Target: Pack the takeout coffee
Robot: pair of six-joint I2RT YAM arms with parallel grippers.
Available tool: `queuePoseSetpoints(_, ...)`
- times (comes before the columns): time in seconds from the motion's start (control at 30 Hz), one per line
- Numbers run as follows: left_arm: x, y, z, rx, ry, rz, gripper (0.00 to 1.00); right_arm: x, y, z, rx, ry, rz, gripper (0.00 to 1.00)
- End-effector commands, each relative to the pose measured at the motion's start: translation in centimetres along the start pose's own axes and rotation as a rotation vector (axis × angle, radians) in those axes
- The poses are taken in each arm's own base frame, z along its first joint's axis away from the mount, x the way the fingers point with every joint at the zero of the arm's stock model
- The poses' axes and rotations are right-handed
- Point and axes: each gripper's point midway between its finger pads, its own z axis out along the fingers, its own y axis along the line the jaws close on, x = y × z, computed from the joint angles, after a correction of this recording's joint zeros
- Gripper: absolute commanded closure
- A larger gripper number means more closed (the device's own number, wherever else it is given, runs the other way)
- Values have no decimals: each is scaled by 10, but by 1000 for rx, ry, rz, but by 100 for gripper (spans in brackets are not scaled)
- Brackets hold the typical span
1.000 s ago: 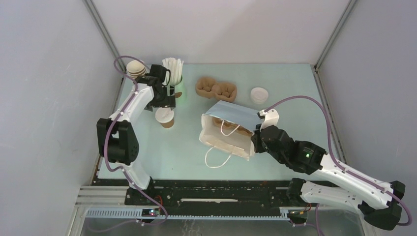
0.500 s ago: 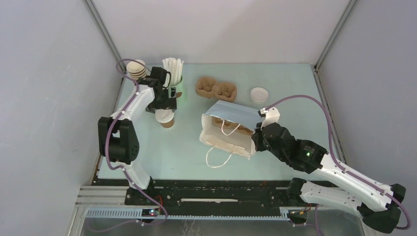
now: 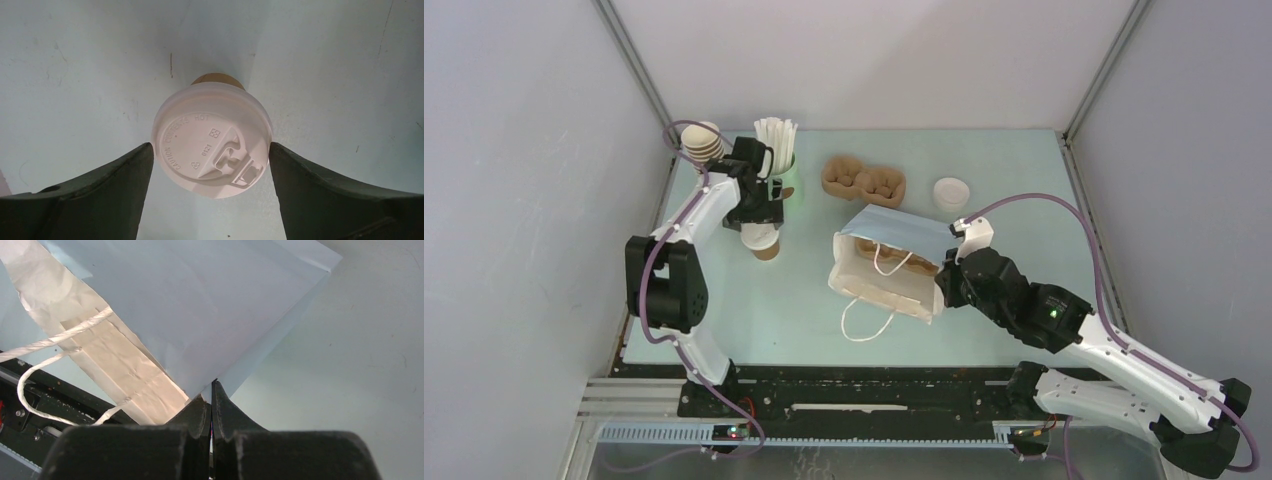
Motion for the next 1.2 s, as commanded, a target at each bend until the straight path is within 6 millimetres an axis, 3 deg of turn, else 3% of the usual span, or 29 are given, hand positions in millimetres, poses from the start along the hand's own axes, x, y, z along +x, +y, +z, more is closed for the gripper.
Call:
queuePoseSetpoints(0.0, 2, -1, 6, -5, 8, 24, 10, -4, 3, -2, -27, -16, -7, 100)
queuePoseSetpoints(0.2, 2, -2, 8, 2, 11, 26, 14, -4, 4, -1, -32, -15, -7, 100)
queuePoseSetpoints(0.83, 5, 2, 9, -18, 8, 26, 9, -4, 6, -3, -51, -15, -3, 100)
queuePoseSetpoints(1.17, 8, 2, 5, -12, -1, 29, 25, -8, 7, -3, -53, -21, -7, 100)
